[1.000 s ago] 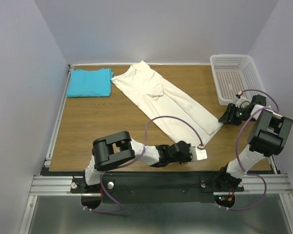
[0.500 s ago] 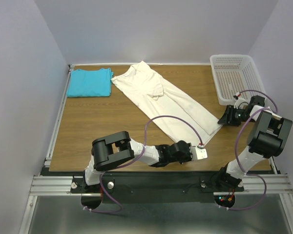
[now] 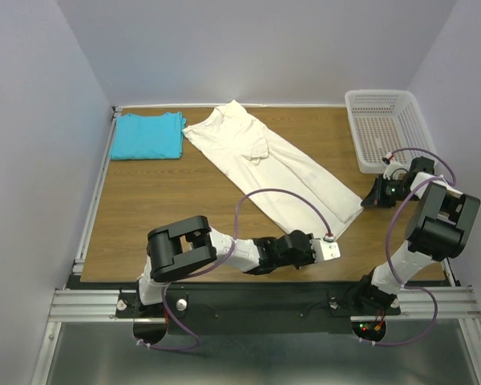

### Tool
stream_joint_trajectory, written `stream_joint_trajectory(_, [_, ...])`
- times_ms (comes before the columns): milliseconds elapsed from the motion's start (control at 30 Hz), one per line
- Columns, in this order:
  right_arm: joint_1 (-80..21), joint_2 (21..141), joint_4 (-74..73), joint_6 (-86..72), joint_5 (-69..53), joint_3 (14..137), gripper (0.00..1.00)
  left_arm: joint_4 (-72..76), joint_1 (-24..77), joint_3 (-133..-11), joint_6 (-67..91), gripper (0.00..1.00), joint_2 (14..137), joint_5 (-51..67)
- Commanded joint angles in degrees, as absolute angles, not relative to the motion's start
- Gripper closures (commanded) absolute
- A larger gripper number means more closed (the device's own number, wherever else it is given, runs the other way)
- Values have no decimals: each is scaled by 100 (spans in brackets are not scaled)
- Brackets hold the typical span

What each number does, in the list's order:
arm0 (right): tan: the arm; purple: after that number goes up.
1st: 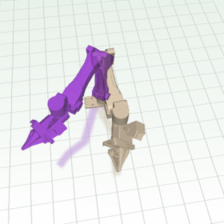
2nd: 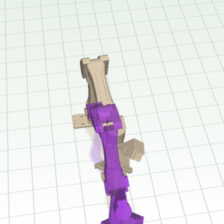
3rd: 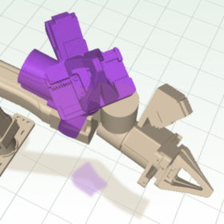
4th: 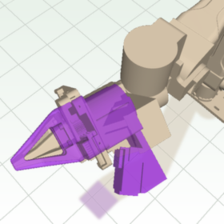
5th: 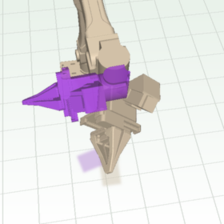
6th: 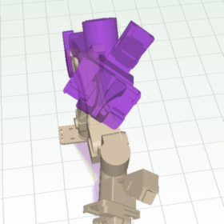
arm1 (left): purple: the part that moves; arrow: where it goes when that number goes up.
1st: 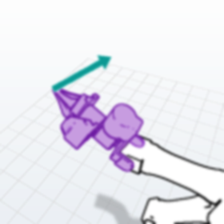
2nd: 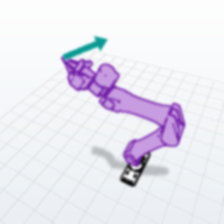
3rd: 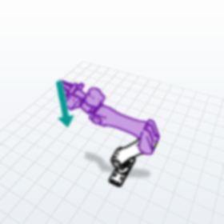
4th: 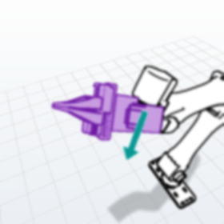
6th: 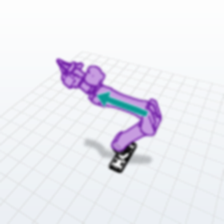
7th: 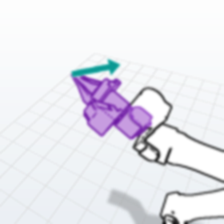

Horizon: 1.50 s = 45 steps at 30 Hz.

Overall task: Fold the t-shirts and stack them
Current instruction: Fold the tshirt

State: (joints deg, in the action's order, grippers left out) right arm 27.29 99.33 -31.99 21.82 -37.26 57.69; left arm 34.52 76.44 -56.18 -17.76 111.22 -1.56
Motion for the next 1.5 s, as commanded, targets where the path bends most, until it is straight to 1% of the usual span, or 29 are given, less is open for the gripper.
stream_joint_trajectory(0, [2689, 9554, -3665, 1960, -3998, 5968, 99, 3946, 7682, -5458, -1521, 100, 10460, -132])
stream_joint_trajectory(133, [2689, 9185, -3796, 1697, -4463, 6161, 99, 4218, 7568, -5256, -1144, 100, 9977, -35])
stream_joint_trajectory(233, [2689, 9123, -3902, 1582, -4736, 6336, 99, 4341, 7471, -5098, -968, 100, 9748, -26])
stream_joint_trajectory(300, [2689, 9088, -3964, 1459, -4956, 6485, 99, 4464, 7322, -4984, -792, 100, 9589, 245])
stream_joint_trajectory(500, [2593, 9228, -3981, 1090, -5379, 6978, 100, 4886, 6900, -4641, -396, 100, 9308, 588])
stream_joint_trajectory(667, [2259, 9492, -3973, 765, -5537, 7495, 99, 5001, 6531, -4579, -264, 100, 9176, 887])
stream_joint_trajectory(867, [1794, 9966, -3920, 335, -5564, 8041, 99, 5159, 6004, -4465, -62, 100, 8956, 1300])
stream_joint_trajectory(1033, [1442, 10204, -3736, 18, -5186, 8428, 99, 5107, 5792, -4474, -62, 100, 8868, 1573])
stream_joint_trajectory(1233, [1161, 10511, -3551, -377, -5071, 8938, 99, 5098, 5555, -4360, -18, 100, 8701, 1652])
stream_joint_trajectory(1467, [704, 10994, -3262, -887, -4913, 9492, 99, 5098, 4932, -4245, 316, 100, 8525, 1757])
